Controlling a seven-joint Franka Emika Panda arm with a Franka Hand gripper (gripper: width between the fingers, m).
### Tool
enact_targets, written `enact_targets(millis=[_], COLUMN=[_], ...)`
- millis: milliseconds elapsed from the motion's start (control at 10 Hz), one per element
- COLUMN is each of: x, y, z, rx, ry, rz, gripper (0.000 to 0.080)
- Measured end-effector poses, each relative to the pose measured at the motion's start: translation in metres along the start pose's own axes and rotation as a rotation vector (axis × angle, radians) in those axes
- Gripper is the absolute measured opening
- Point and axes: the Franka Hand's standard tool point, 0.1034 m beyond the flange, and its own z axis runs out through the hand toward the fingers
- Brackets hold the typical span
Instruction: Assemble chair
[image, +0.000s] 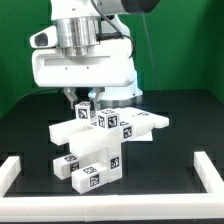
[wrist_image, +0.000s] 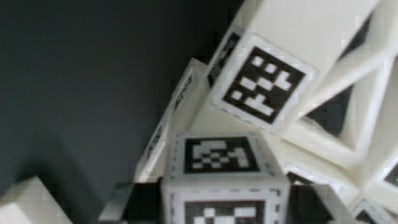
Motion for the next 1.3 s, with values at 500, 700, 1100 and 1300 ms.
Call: enact_targets(millis=[500,700,1100,1300], x=[0.0011,0.0026,0.0027,0.0024], y=[-0.0029,-0.0032,-0.0049,-0.0024], z=[0.0,0.0,0.0001,-0.0001], rx=[0.01,0.028,0.035,0.033], ry=[0.001,0.004,0.001,-0.022], rz=[0.677,0.847,1.079,1.248], gripper=[0.0282,0.0284,0.0284,0.0284])
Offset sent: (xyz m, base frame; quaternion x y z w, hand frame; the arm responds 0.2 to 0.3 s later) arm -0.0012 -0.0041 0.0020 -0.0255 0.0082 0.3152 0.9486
